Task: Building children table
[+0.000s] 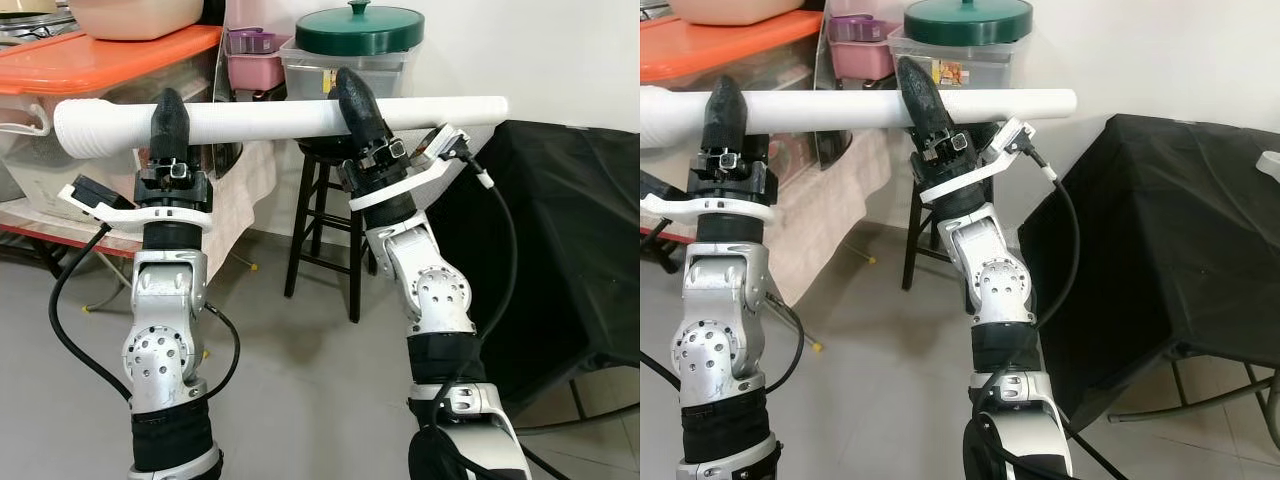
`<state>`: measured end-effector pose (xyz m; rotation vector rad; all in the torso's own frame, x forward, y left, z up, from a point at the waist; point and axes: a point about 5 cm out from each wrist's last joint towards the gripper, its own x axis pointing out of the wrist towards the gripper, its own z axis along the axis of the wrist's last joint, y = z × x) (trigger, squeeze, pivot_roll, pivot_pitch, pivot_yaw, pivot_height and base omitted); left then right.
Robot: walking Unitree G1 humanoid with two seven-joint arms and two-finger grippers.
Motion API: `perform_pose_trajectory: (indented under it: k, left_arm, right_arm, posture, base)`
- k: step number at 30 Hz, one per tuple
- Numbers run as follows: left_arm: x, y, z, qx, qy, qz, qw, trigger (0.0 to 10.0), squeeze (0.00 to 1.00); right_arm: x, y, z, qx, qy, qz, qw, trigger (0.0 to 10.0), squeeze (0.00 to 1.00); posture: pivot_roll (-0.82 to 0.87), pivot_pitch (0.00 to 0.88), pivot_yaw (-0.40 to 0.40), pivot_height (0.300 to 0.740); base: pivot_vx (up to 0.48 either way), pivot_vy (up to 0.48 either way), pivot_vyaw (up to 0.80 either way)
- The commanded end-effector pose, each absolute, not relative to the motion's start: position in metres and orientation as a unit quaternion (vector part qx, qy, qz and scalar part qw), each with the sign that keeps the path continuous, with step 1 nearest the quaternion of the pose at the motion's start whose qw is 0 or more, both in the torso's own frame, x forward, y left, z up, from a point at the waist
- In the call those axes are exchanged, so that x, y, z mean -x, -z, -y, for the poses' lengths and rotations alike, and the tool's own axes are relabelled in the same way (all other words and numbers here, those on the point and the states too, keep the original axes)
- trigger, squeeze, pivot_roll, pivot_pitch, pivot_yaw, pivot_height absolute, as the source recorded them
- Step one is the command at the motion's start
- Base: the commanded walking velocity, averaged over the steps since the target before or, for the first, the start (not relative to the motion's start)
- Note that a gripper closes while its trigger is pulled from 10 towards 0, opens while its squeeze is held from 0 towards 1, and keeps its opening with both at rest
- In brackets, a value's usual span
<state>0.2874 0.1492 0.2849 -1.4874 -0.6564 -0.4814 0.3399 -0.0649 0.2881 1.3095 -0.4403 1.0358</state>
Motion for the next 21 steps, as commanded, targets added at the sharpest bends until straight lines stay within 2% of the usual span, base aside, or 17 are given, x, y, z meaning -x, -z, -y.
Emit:
perform_pose_trajectory:
  k: [1, 7, 8, 9, 10, 11, 13, 14, 15, 17, 18, 20, 21]
  left_arm:
    - [-0.287, -0.287, -0.134, 0.684, 0.219, 0.280, 0.637, 10.0, 0.00]
    - [-0.288, -0.287, -0.131, 0.681, 0.221, 0.277, 0.641, 10.0, 0.00]
    - [-0.288, -0.286, -0.131, 0.669, 0.225, 0.274, 0.653, 10.0, 0.00]
    - [-0.288, -0.286, -0.131, 0.669, 0.225, 0.274, 0.653, 10.0, 0.00]
    - [-0.288, -0.286, -0.130, 0.663, 0.233, 0.271, 0.658, 10.0, 0.82]
    - [-0.286, -0.287, -0.129, 0.643, 0.248, 0.273, 0.672, 10.0, 1.00]
    - [-0.284, -0.288, -0.129, 0.629, 0.259, 0.273, 0.680, 10.0, 1.00]
    - [-0.282, -0.287, -0.134, 0.572, 0.268, 0.277, 0.724, 10.0, 1.00]
    - [-0.282, -0.287, -0.134, 0.572, 0.268, 0.277, 0.724, 10.0, 1.00]
    - [-0.278, -0.284, -0.144, 0.525, 0.272, 0.279, 0.757, 10.0, 1.00]
    - [-0.278, -0.284, -0.144, 0.525, 0.272, 0.279, 0.757, 10.0, 1.00]
    - [-0.268, -0.278, -0.156, 0.413, 0.289, 0.277, 0.818, 10.0, 1.00]
    - [-0.268, -0.278, -0.156, 0.413, 0.289, 0.277, 0.818, 10.0, 1.00]
  right_arm:
    - [-0.328, -0.307, 0.025, -0.616, -0.495, 0.191, 0.582, 0.0, 0.00]
    - [-0.331, -0.309, 0.028, -0.615, -0.490, 0.196, 0.586, 0.0, 0.00]
    - [-0.333, -0.311, 0.030, -0.613, -0.485, 0.200, 0.591, 0.0, 0.00]
    - [-0.333, -0.311, 0.030, -0.613, -0.485, 0.200, 0.591, 0.0, 0.00]
    - [-0.335, -0.312, 0.032, -0.611, -0.481, 0.203, 0.595, 0.0, 0.00]
    - [-0.338, -0.314, 0.036, -0.609, -0.475, 0.209, 0.600, 0.0, 0.00]
    - [-0.339, -0.315, 0.038, -0.608, -0.472, 0.212, 0.603, 0.0, 0.00]
    - [-0.343, -0.319, 0.046, -0.602, -0.464, 0.224, 0.610, 0.0, 0.00]
    - [-0.343, -0.319, 0.046, -0.602, -0.464, 0.224, 0.610, 0.0, 0.00]
    - [-0.346, -0.324, 0.055, -0.597, -0.456, 0.237, 0.616, 0.0, 0.00]
    - [-0.346, -0.324, 0.055, -0.597, -0.456, 0.237, 0.616, 0.0, 0.00]
    - [-0.349, -0.330, 0.068, -0.588, -0.449, 0.256, 0.623, 0.0, 0.00]
    - [-0.349, -0.330, 0.068, -0.588, -0.449, 0.256, 0.623, 0.0, 0.00]
  posture:
    - [0.05, 0.000, 0.004, 0.740]
    - [0.04, 0.000, 0.005, 0.740]
    - [0.05, 0.000, 0.007, 0.740]
    - [0.05, 0.000, 0.007, 0.740]
    - [0.05, 0.000, 0.004, 0.740]
    - [0.05, 0.000, 0.004, 0.740]
    - [0.05, 0.000, 0.004, 0.740]
    - [0.05, 0.000, 0.002, 0.740]
    - [0.05, 0.000, 0.002, 0.740]
    - [0.05, 0.000, 0.003, 0.740]
    - [0.05, 0.000, 0.003, 0.740]
    - [0.06, 0.000, -0.006, 0.740]
    - [0.06, 0.000, -0.006, 0.740]
  base:
    - [0.000, 0.000, 0.00]
    - [0.000, 0.000, 0.00]
    - [0.000, 0.000, 0.00]
    - [0.000, 0.000, 0.00]
    - [0.000, 0.000, 0.00]
    - [0.000, 0.000, 0.00]
    - [0.000, 0.000, 0.00]
    - [0.000, 0.000, 0.00]
    - [0.000, 0.000, 0.00]
    - [0.000, 0.000, 0.00]
    - [0.000, 0.000, 0.00]
    - [0.000, 0.000, 0.00]
    - [0.000, 0.000, 0.00]
